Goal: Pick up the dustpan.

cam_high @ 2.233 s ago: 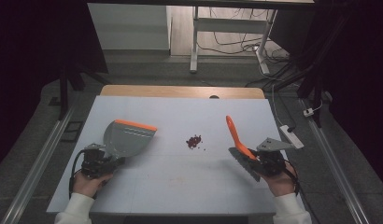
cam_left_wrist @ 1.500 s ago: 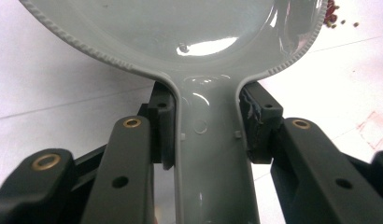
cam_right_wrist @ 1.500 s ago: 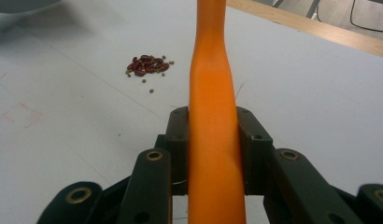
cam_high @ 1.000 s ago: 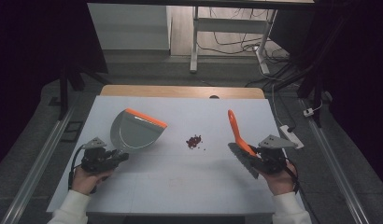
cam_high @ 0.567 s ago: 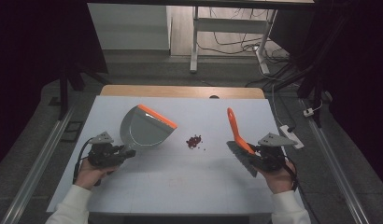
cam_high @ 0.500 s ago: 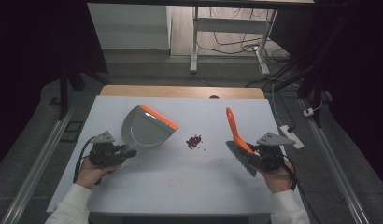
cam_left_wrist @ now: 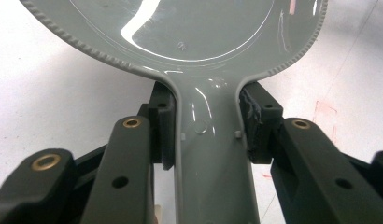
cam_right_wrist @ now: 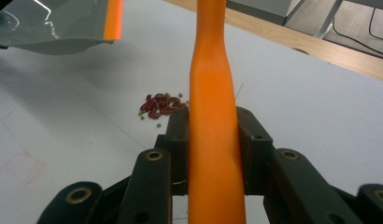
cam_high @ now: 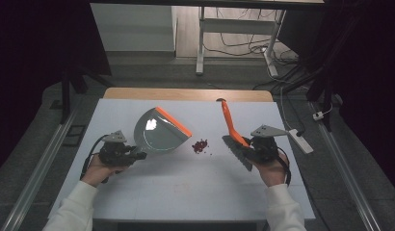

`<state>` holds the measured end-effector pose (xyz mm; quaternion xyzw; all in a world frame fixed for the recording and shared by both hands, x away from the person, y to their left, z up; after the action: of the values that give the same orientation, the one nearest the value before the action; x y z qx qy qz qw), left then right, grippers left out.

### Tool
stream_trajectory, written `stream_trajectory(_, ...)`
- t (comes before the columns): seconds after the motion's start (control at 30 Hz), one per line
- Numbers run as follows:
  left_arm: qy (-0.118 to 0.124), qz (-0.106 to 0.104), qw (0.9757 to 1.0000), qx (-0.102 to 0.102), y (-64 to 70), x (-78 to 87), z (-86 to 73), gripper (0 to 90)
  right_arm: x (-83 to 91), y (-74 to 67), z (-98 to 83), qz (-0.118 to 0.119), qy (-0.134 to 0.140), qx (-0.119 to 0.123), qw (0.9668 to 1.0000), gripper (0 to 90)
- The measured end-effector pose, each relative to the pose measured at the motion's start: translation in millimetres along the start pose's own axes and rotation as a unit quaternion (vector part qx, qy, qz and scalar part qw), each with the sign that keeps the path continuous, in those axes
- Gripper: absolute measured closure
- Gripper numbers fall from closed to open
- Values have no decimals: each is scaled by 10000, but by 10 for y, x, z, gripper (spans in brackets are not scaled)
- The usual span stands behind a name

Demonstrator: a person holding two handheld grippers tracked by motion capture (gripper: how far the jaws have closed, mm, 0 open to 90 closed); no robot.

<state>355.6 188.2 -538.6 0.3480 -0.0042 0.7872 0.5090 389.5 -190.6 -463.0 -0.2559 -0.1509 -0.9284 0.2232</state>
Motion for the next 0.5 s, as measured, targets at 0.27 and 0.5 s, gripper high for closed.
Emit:
stream_trajectory(0.27, -99, -46, 9999, -82, 82, 40, -32, 613, -163, -33, 126, 56, 81, 30, 9999, 699)
stream_trajectory(0.5, -350, -99, 9991, -211, 146, 45, -86, 612, -360, -48, 207, 155, 112, 26, 9998, 699)
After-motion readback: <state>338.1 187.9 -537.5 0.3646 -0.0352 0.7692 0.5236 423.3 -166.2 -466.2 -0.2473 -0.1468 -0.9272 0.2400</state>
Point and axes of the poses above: each handheld gripper's, and its own axes: x roughly backward along the jaws, z roughly out of its top, y roughly to its right, the point moved 7 cm from there along -x, roughly forward along the jaws, and after that the axes turned 14 degrees about -z, right-handed, at the moved point
